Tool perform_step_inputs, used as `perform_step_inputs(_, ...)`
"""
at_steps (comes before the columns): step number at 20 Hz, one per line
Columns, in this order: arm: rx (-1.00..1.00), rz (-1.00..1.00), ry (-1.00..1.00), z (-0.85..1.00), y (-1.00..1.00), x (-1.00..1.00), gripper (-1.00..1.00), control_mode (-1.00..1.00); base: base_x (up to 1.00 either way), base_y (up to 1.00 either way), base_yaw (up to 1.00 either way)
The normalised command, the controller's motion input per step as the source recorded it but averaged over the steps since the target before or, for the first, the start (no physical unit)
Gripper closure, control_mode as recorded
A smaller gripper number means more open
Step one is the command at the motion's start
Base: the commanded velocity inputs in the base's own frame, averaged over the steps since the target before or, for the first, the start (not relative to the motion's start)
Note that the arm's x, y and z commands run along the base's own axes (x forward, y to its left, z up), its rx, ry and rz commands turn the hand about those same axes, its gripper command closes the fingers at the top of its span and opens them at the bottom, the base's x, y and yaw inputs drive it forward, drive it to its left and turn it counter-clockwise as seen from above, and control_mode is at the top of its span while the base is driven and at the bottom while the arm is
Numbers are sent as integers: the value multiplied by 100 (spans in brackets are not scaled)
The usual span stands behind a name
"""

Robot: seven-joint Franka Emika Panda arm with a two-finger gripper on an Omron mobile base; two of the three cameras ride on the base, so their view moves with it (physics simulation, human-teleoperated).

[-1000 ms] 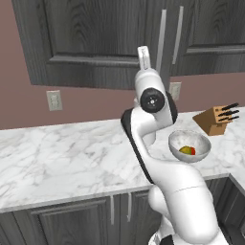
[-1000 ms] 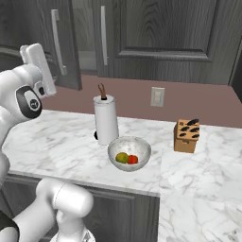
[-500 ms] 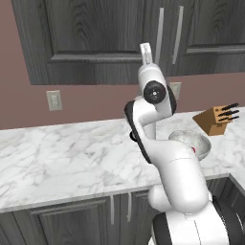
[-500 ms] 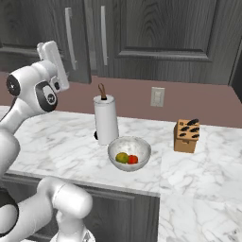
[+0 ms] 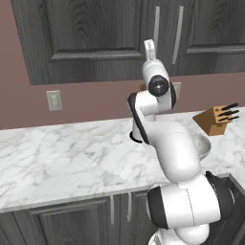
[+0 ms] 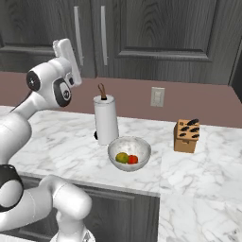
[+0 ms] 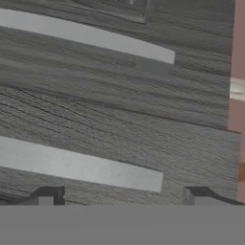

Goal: Open the cabinet. Pick the apple and orange from the cabinet and place them into the bowl. Then close the cabinet.

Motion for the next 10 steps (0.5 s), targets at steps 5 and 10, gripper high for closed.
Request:
perform_step_inputs(5, 0, 8, -5, -1, -4, 21, -100, -100, 0, 0, 0)
perform_step_inputs(10, 0, 11, -5, -1, 0, 23, -100, -100, 0, 0, 0)
